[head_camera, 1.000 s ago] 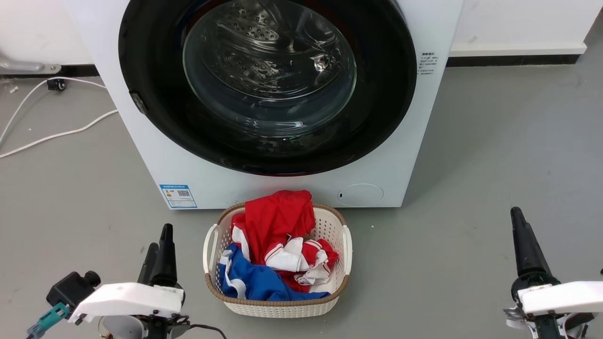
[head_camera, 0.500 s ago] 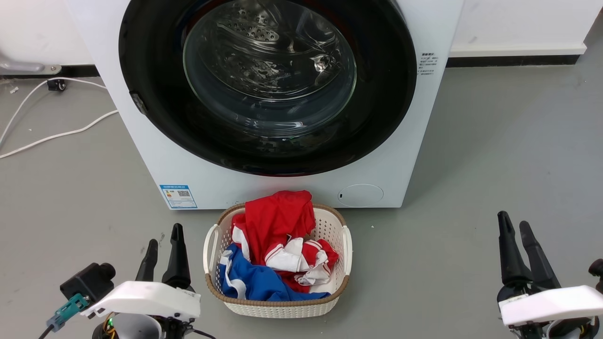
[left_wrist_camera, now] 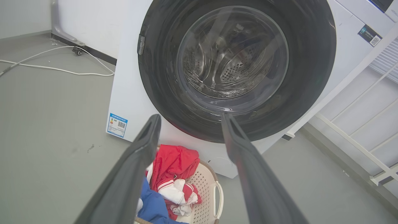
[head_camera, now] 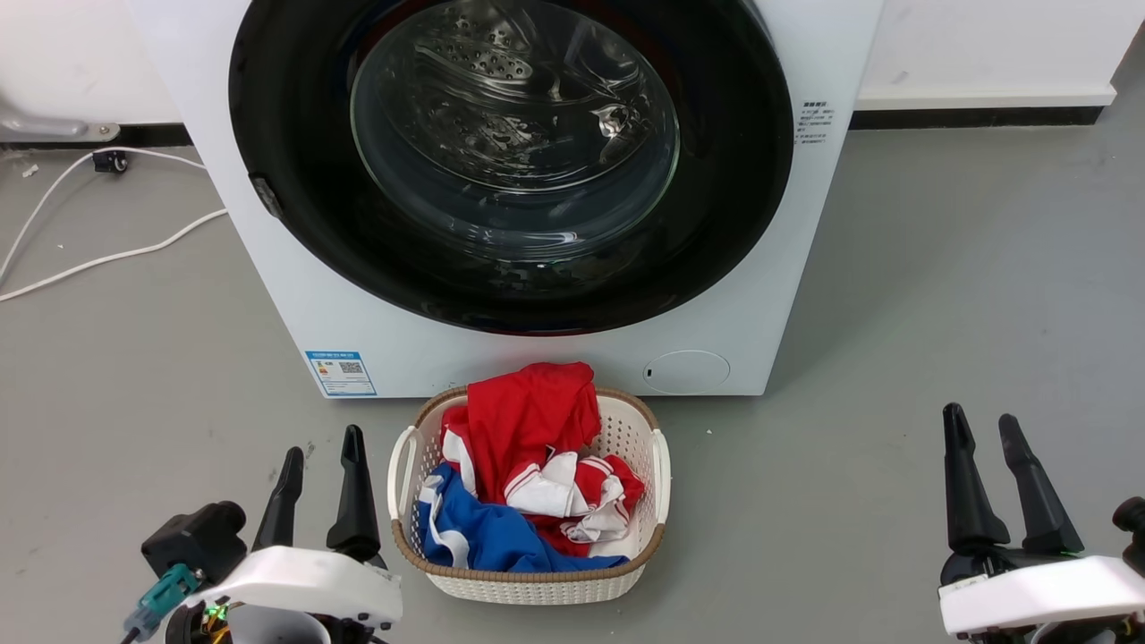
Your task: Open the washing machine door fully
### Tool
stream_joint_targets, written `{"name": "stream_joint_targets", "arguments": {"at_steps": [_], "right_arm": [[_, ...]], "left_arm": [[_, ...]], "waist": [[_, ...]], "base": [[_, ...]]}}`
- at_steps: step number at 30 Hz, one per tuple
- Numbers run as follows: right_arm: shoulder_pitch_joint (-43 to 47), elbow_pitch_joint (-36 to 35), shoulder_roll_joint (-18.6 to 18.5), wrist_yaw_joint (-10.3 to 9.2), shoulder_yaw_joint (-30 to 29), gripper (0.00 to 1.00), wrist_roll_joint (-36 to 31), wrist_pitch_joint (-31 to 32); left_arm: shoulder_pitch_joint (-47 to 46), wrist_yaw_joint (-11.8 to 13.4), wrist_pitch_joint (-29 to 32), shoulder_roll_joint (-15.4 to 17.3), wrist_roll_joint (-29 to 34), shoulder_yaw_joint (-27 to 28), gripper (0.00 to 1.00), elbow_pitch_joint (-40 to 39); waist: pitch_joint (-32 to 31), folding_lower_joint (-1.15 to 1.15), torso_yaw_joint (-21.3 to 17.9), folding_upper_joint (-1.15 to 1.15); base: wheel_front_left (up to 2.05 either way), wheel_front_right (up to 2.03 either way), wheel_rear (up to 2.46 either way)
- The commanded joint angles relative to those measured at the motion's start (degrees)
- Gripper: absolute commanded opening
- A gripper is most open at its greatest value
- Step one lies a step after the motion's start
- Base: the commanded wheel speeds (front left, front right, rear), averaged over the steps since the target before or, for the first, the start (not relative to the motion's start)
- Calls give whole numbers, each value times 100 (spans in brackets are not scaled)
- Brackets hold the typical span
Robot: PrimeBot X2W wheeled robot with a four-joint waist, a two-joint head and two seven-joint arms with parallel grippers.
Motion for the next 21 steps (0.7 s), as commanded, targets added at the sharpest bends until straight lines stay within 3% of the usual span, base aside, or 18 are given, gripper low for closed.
{"name": "stream_joint_targets", "arguments": {"at_steps": [1, 21], "right_arm": [[29, -126, -19, 12, 16, 100, -184, -65], [286, -346, -18, 13, 47, 100, -1222, -341]], "left_arm": [[10, 16, -65, 38, 176, -17, 100, -79], [177, -138, -345, -141, 1236, 16, 100, -32]], "waist": [[2, 0, 3, 0], [26, 0, 31, 0]], "base": [[0, 0, 0], [0, 0, 0]]}}
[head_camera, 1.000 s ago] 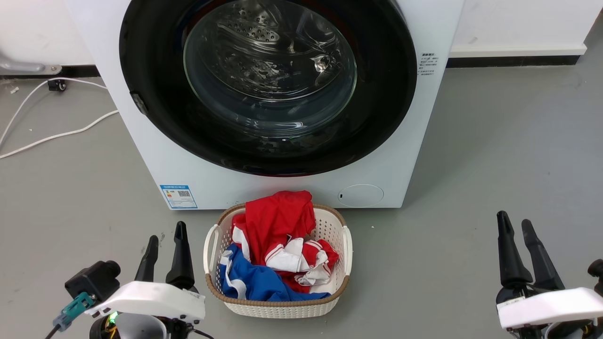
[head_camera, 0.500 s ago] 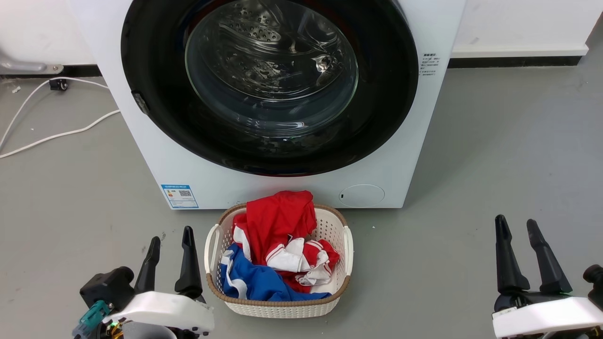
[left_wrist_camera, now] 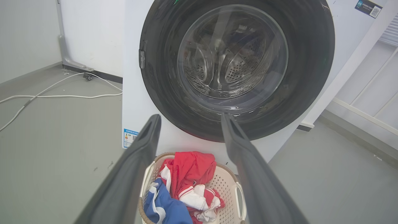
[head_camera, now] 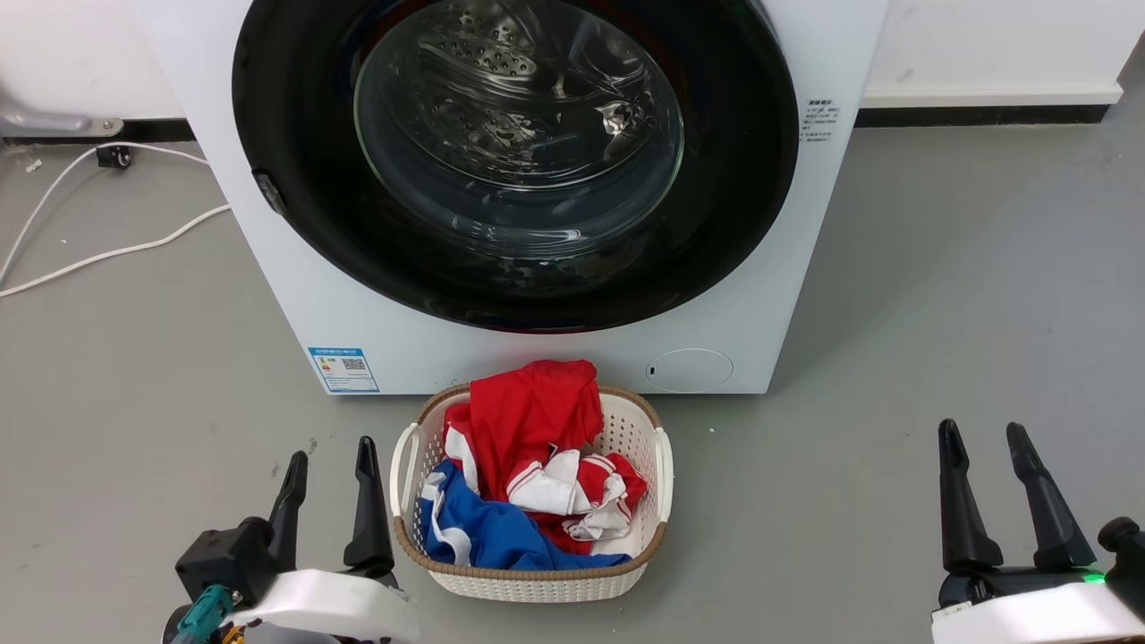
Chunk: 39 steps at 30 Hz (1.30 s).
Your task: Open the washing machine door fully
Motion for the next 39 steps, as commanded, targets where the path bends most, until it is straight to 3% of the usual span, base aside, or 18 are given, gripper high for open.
{"name": "stream_joint_targets", "arguments": {"at_steps": [1, 31, 39], "right_arm": [[23, -78, -17, 12, 0, 100, -121, -50], [272, -360, -16, 14, 61, 100, -1320, -401], [346, -392, -15, 8, 67, 100, -1501, -485]], "left_arm": [[10, -28, -53, -2, 127, 17, 100, -50], [258, -327, -408, -252, 1302, 251, 100, 136], [302, -296, -487, -263, 1445, 235, 100, 184]], "waist": [[1, 0, 3, 0], [1, 0, 23, 0], [-8, 0, 17, 0]], "base": [[0, 0, 0], [0, 0, 0], [0, 0, 0]]}}
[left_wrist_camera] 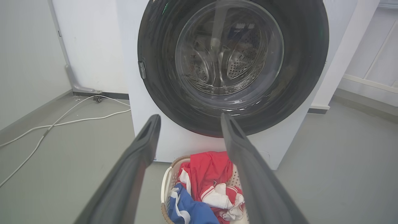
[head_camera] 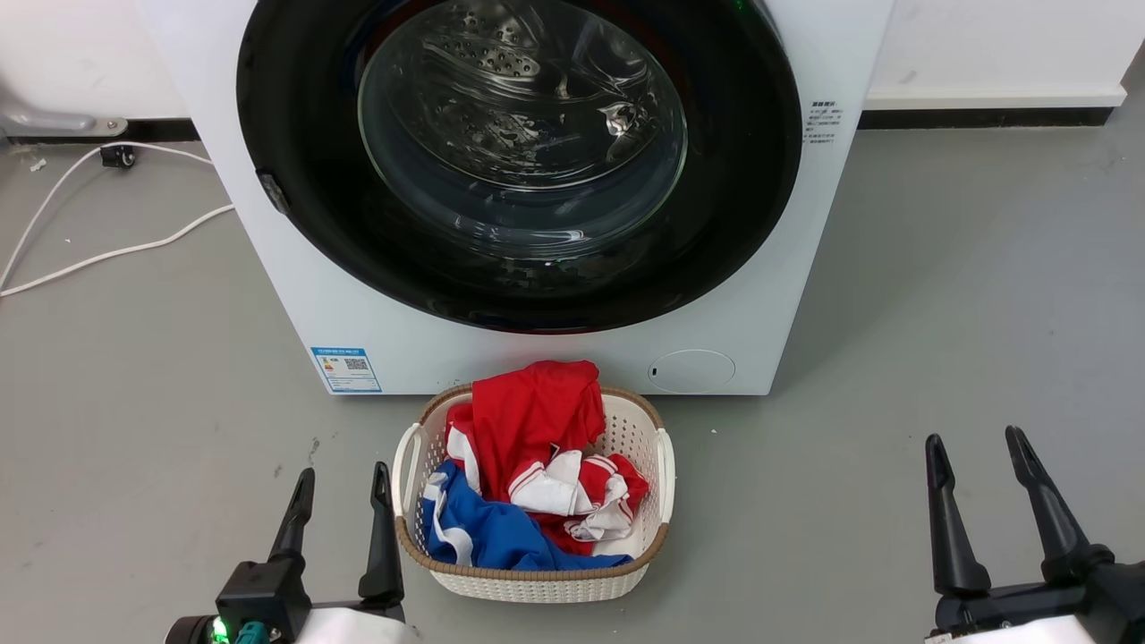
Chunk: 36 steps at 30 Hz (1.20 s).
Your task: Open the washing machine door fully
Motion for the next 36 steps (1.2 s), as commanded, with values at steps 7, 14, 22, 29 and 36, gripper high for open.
{"name": "stream_joint_targets", "arguments": {"at_steps": [7, 14, 22, 29, 36], "right_arm": [[102, 24, -13, -1, 2, 100, 52, -57], [106, 107, -12, -1, -17, 100, 224, -57], [134, 161, -12, -1, -6, 100, 260, -56], [146, 169, -12, -1, 15, 100, 196, -57], [117, 152, -12, -1, 23, 100, 150, -56]], "left_arm": [[64, 66, -54, -6, -10, -17, 100, 31], [78, 78, -54, -6, -57, -11, 100, 75], [85, 164, -53, -7, -24, 4, 100, 130], [93, 235, -53, -6, 50, 19, 100, 108], [76, 276, -54, -6, 93, 8, 100, 80]], "waist": [[-13, 0, 6, 0], [-12, 0, 11, 0], [-15, 0, 17, 0], [-23, 0, 22, 0], [-24, 0, 31, 0]], "base": [[0, 0, 0], [0, 0, 0], [0, 0, 0], [0, 0, 0], [0, 0, 0]]}}
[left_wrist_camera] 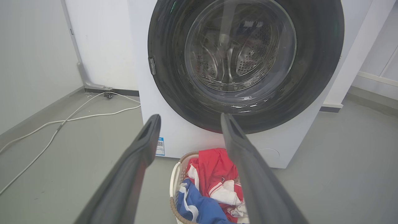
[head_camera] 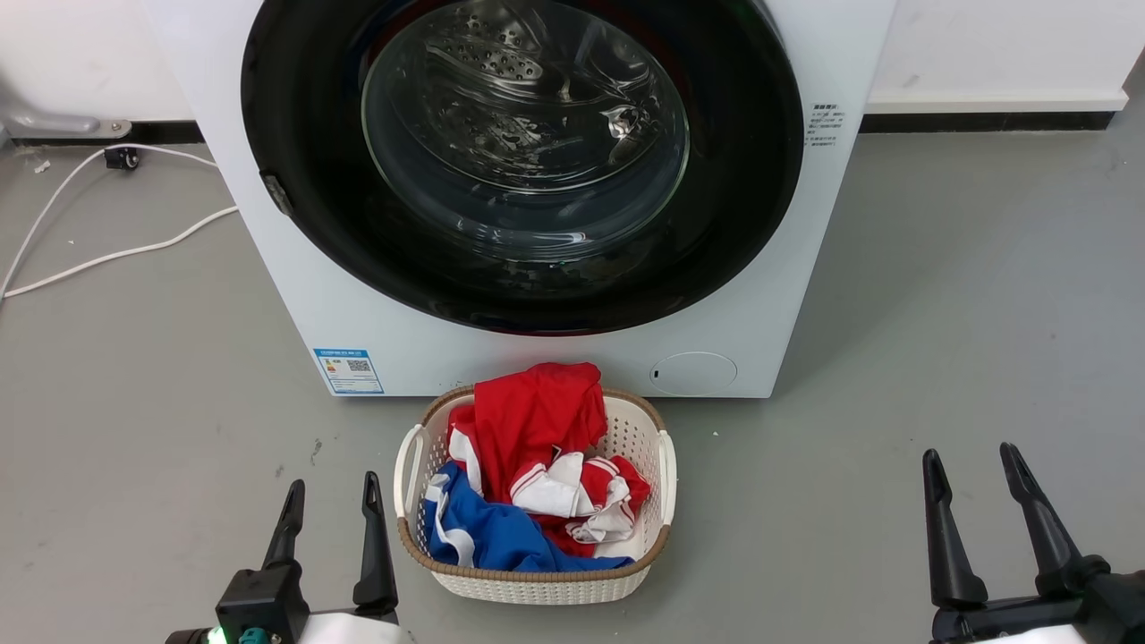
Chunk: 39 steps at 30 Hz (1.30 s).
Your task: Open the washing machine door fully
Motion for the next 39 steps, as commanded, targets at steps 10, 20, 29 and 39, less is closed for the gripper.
{"name": "stream_joint_targets", "arguments": {"at_steps": [10, 20, 29, 39], "right_arm": [[-51, -82, -11, -2, 23, 0, 337, -13], [-66, 157, -12, -2, 121, 0, 3263, -13], [-50, 476, -11, -1, 432, 0, 6099, -12], [88, 256, -53, -1, 491, 0, 8590, 409]], "left_arm": [[36, 35, -17, -3, 47, -9, 100, -41], [44, 40, -17, -3, 45, -14, 100, -48], [30, 60, -17, -3, 20, -28, 100, -30], [25, 72, -17, -2, 19, -17, 100, -41]], "waist": [[0, 0, -5, 0], [-5, 0, -14, 0], [-7, 0, -11, 0], [4, 0, -7, 0]], "base": [[0, 0, 0], [0, 0, 0], [0, 0, 0], [0, 0, 0]]}}
